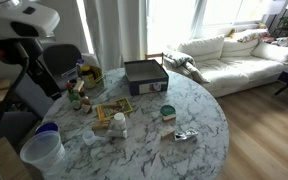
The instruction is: Put the block on top of the green bottle then put the brown bottle inside the container
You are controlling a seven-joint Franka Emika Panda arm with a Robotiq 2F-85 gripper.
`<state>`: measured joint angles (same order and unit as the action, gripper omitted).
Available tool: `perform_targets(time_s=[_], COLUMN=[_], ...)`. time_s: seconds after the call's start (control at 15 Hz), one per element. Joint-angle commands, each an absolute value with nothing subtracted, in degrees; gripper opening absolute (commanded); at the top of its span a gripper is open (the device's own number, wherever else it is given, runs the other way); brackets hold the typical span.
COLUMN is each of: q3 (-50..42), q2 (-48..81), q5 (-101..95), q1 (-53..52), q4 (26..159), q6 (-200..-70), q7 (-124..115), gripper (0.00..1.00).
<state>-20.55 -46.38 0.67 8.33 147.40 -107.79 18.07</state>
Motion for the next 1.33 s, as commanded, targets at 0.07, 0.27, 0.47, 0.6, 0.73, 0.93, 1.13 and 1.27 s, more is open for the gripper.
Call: perform_targets(time_s=[0.07, 0.27, 0.47, 0.6, 0.73, 0.93, 1.13, 1.27], q3=[-9.3, 2.6, 15.5, 11.2, 10.5, 8.5, 8.5, 11.1], q2=[-48.1, -46.3, -44.1, -45.4, -45.5, -45.6, -45.6, -43.4], q5=[4.1, 7.1, 11.4, 8.1, 7.9, 7.9, 8.0, 8.7], q1=[6.6, 4.6, 6.6, 2.9, 2.7, 3.1, 2.9, 4.7], q4=[151.6, 151.1, 150.2, 150.8, 150.7, 150.7, 150.7, 150.7], q6=[-106.3, -105.2, -109.1, -107.8, -107.8, -107.8, -107.7, -111.6], q7=[7.3, -5.9, -20.0, -16.6, -16.3, -15.3, -15.3, -21.7], gripper=[1.00, 1.00, 1.00, 1.00, 1.00, 1.00, 1.00, 1.00])
